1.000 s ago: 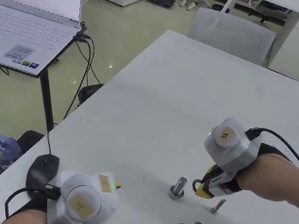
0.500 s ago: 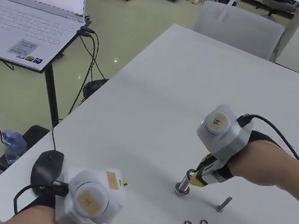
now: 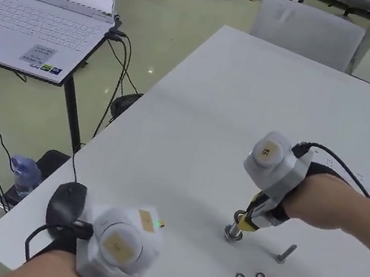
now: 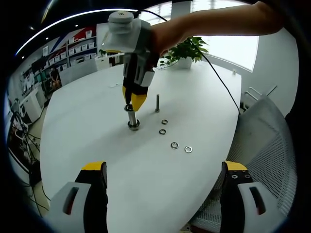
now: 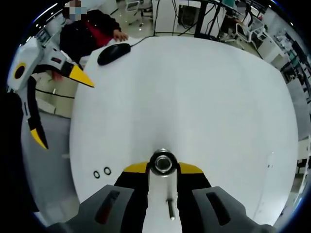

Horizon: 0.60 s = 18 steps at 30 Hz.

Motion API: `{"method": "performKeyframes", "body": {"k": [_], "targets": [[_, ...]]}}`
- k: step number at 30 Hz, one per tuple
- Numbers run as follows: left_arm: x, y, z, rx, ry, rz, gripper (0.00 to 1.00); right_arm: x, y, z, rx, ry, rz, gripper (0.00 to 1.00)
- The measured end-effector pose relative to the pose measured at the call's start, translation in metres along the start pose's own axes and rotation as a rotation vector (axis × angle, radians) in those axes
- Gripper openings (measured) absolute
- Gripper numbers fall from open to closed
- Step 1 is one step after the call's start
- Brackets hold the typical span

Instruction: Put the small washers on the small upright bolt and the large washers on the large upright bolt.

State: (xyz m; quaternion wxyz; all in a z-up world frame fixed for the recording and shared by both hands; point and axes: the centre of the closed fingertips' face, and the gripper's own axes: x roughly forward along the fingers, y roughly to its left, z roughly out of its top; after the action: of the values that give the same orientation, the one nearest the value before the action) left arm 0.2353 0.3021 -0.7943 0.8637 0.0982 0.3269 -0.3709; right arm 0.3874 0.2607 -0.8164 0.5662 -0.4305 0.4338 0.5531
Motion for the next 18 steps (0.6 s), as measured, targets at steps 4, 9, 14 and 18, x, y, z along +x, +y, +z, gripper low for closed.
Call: {"method": "performKeyframes", "body": {"k": [4, 9, 14, 18], "targets": [[0.000, 0.001, 0.001, 0.003, -0.003, -0.002, 0.98, 0.004, 0.000, -0.003, 0.003, 0.009, 0.007, 0.21], [0.001, 0.002, 0.002, 0.002, -0.005, -0.002, 0.98, 0.010, -0.001, -0.004, -0.001, 0.019, 0.008, 0.21], [0.001, 0.001, 0.002, -0.002, -0.006, -0.004, 0.98, 0.016, 0.000, -0.004, -0.005, 0.030, 0.007, 0.21], [0.000, 0.000, -0.001, 0.000, 0.001, -0.005, 0.98, 0.023, 0.000, -0.005, -0.010, 0.039, 0.011, 0.21]]}}
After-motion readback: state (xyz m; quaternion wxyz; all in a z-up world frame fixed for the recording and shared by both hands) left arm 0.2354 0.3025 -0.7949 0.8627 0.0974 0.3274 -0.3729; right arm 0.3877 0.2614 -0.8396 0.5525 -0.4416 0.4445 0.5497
